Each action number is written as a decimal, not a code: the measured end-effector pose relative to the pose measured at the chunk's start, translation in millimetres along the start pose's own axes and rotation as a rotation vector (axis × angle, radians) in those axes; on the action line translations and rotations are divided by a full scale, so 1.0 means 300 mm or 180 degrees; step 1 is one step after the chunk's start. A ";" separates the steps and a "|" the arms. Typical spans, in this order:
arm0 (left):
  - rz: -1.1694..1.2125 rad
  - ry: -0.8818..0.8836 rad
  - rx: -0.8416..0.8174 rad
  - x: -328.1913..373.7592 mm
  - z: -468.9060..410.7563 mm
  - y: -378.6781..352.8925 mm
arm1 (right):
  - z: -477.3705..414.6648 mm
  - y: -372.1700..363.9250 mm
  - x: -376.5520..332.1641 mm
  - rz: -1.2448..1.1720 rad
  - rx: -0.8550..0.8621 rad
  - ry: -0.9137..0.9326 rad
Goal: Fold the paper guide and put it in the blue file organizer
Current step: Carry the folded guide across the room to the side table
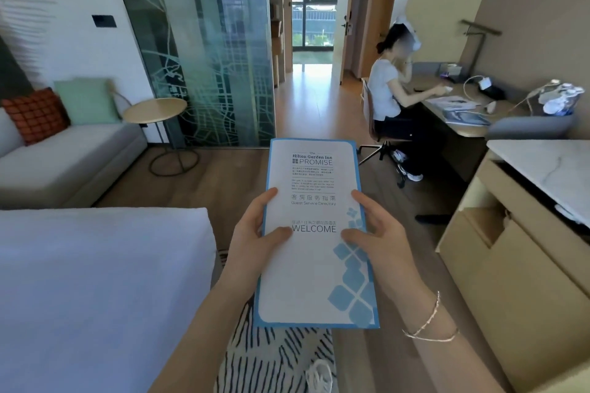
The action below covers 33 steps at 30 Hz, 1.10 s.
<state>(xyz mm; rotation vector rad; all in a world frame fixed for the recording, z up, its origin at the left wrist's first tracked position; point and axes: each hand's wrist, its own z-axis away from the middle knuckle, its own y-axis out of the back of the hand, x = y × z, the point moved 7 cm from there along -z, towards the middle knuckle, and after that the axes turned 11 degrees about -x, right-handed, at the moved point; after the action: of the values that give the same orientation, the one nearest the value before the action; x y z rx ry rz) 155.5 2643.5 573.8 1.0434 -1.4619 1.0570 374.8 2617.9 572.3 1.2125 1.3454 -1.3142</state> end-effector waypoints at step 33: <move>0.0382 0.0437 -0.3923 -0.253 -1.737 -1.319 | -0.793 1.056 -0.173 0.0120 0.3888 0.0516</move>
<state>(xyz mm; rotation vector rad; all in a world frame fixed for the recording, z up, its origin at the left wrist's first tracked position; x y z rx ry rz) 667.5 3057.3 592.1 -0.0052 -1.6576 0.1401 705.5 2841.0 591.7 2.1304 0.4987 -2.1259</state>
